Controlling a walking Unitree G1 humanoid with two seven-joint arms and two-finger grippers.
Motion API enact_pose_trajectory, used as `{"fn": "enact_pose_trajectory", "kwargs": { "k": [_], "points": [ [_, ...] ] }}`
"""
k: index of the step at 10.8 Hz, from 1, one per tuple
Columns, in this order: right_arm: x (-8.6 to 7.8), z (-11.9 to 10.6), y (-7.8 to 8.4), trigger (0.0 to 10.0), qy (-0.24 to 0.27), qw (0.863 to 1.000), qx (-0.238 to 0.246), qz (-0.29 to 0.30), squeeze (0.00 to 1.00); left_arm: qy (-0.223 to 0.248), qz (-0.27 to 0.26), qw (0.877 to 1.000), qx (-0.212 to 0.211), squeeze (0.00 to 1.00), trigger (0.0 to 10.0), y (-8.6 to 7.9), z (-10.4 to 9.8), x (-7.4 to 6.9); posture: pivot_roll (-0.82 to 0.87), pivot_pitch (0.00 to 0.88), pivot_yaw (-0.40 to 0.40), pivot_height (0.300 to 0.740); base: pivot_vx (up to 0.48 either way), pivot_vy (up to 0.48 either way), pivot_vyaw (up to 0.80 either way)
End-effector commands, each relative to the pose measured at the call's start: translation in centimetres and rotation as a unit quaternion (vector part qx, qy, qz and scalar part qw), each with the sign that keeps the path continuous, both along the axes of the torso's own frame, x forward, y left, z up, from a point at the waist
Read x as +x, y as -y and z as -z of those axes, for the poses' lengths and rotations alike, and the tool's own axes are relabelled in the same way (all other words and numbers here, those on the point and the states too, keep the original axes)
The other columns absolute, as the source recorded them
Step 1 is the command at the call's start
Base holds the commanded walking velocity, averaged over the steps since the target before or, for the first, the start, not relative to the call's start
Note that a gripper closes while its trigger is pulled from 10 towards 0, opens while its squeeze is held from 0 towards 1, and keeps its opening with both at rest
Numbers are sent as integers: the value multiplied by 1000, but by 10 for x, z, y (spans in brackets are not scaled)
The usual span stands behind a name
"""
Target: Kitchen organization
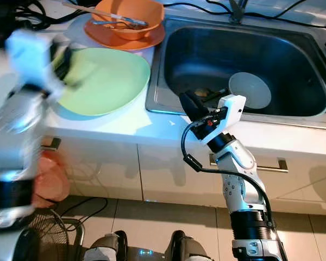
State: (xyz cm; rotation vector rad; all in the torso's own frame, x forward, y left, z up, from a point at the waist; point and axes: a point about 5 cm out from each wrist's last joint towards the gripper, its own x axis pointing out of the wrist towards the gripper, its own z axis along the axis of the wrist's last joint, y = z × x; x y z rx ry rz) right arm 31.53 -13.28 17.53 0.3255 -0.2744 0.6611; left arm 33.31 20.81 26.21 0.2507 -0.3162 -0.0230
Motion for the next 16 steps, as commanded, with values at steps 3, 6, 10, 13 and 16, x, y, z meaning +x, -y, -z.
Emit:
{"fn": "enact_pose_trajectory", "kwargs": {
  "k": [3,6,10,13,16],
  "points": [
    [-1,30,-2,10000,-63,998,-14,-8,0,42,-17,999,-31,1000,10000,-35,-25,-29,225,191,-56,740,0,0,0],
    [0,31,-7,10000,-63,998,-16,-17,0,26,12,994,-104,1000,10000,-41,-19,-42,235,198,-62,740,0,0,0],
    [-1,33,-7,10000,-65,997,-21,-17,0,-74,59,986,-141,0,10000,-42,-1,-45,233,215,-61,740,0,0,0],
    [-2,35,-8,10000,-67,997,-26,-19,0,-131,66,979,-139,0,10000,-42,3,-50,233,224,-57,740,0,0,0],
    [-3,35,-9,10000,-67,997,-27,-23,0,-146,35,977,-151,0,10000,-50,3,-50,237,226,-60,740,0,0,0]
  ]
}}
